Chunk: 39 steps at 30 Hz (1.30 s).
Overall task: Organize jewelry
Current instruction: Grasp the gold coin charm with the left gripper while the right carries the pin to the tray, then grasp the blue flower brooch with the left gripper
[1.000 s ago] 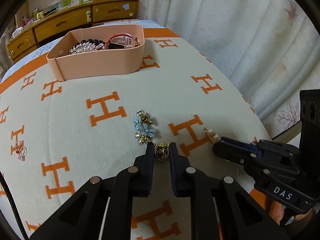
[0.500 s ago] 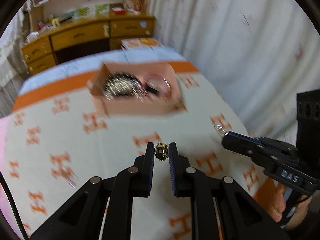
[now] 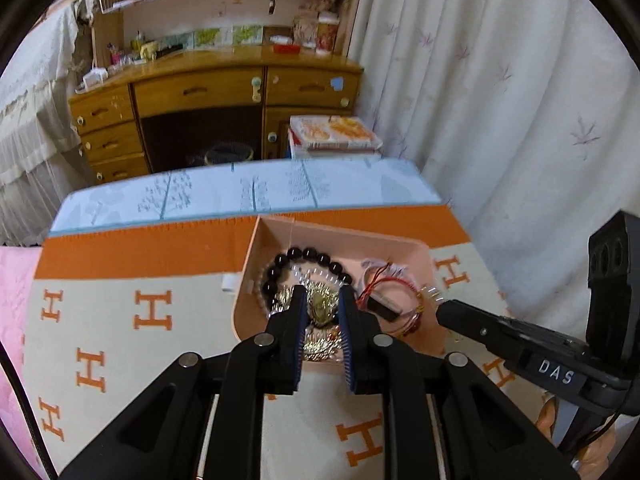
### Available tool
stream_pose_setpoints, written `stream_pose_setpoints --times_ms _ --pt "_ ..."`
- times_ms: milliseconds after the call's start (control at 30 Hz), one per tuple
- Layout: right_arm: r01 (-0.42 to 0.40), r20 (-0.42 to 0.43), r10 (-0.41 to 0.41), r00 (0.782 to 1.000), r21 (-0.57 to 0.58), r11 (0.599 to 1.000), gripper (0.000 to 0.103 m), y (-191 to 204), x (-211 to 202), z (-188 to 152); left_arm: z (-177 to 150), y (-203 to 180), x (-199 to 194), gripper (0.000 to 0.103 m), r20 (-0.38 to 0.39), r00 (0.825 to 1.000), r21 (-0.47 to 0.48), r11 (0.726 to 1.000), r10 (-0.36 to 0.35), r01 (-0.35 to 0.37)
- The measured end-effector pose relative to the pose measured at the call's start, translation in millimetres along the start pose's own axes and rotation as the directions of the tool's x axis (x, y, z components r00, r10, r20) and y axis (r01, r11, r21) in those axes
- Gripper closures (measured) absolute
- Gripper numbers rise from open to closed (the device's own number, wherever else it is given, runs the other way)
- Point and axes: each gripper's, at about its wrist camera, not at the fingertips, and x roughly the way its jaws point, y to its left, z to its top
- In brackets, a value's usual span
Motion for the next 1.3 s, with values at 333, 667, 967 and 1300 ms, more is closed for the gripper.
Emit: stream_pose_setpoints --times_ms 333,667,967,1300 --pt "0.005 -0.018 -0.006 1.000 -0.027 1.000 0.093 -0.5 -3.5 -20.3 -28.1 0.6 -2.7 0.053 -0.019 0.999 0.024 0.999 0.048 -0.048" --pt "0.007 0.001 -0.007 1.000 -0.124 0.992 0.093 11.0 -38.6 -65.1 -67.6 -8.8 -32.3 0.041 -0.014 0.999 0.043 0.998 0.049 -0.049" --pt "0.057 0.055 -0.049 0.997 -0.158 0.986 0.093 7.9 -71.7 -104.5 -112.2 -31.2 -52.2 0.032 -0.036 0.999 0.050 0.999 -0.001 0.003" --pt "0.131 0.048 -0.124 0.991 -0.167 0.977 0.093 -14.0 -81.9 -142.1 -156.8 -67.3 -33.9 0.029 -0.107 0.994 0.110 0.993 -0.029 0.041"
